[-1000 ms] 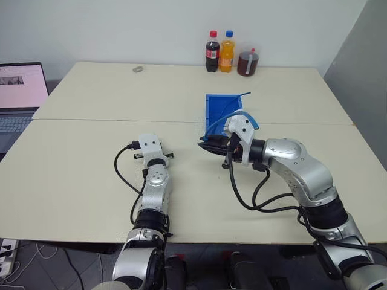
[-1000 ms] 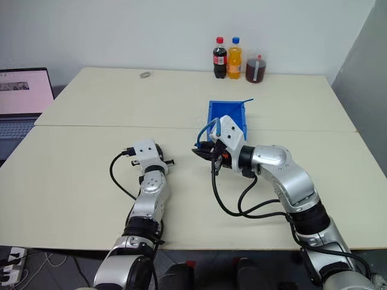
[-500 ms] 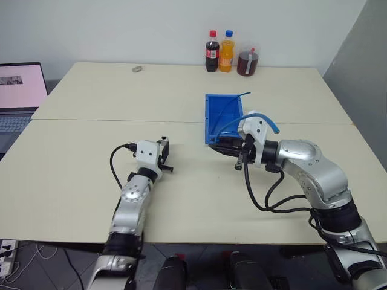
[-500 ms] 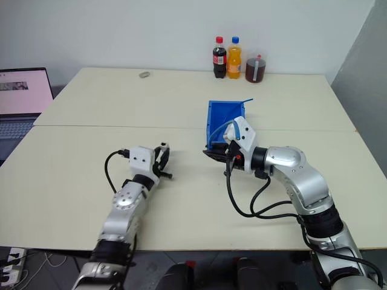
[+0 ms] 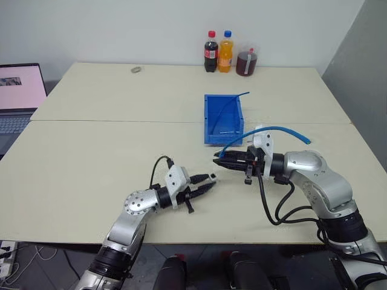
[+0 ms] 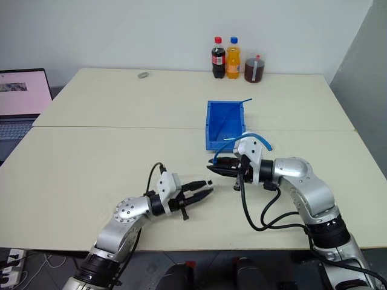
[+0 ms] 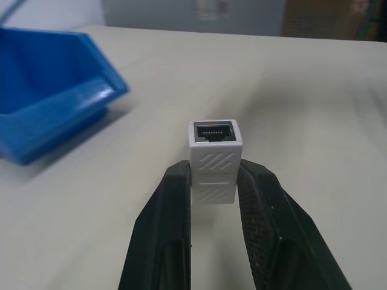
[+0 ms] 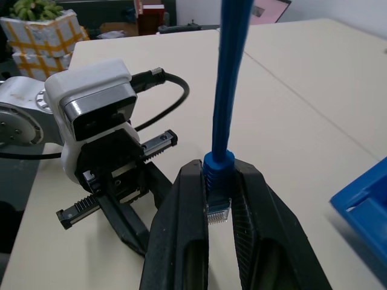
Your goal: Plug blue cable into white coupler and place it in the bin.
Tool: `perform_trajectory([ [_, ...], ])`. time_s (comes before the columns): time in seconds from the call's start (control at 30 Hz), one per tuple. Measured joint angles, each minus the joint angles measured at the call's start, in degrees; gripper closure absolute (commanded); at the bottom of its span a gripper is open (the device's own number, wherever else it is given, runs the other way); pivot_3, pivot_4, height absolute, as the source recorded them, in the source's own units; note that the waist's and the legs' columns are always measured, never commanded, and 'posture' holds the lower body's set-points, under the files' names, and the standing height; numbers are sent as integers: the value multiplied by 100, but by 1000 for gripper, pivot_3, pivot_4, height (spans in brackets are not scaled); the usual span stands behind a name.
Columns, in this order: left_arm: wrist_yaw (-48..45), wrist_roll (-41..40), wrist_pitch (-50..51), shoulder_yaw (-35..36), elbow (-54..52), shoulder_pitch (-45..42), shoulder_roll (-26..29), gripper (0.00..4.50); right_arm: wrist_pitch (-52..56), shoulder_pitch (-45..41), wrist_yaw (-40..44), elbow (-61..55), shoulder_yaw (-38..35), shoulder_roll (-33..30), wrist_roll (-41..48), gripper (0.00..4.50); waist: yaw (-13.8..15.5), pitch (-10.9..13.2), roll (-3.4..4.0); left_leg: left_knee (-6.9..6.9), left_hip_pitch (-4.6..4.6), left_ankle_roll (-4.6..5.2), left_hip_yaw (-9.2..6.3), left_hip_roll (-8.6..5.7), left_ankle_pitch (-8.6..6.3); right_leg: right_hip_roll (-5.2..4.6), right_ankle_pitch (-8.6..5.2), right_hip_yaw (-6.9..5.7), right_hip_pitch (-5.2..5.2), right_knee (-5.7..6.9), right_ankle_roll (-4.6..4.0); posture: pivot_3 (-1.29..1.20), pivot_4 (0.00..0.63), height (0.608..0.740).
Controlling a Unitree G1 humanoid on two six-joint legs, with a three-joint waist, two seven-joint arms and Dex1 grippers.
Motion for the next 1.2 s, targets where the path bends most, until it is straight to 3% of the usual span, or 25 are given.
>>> perform_trajectory([
  [0.53, -820, 319, -620, -281, 1064, -365, 13, 3726, -871, 904, 426, 416, 407, -53, -414, 4267, 22, -2, 3, 7, 7, 0, 1, -2, 0, 0, -2, 2, 7, 1, 4, 0, 150, 740],
  [0.83, -921, 508, -1185, -355, 1338, -475, 23, 3726, -1028, 993, 370, 399, 465, 238, -427, 4267, 30, -4, 4, 7, 10, 0, 0, -1, 0, 1, -1, 2, 10, 2, 2, 0, 150, 740],
  [1.2, -1125, 331, -1021, -323, 1443, -546, 17, 3726, -1411, 980, 414, 760, 487, 317, -644, 4267, 20, -6, 6, 6, 13, 0, 1, 0, 0, 2, -1, 4, 11, 2, 2, 0, 150, 740],
])
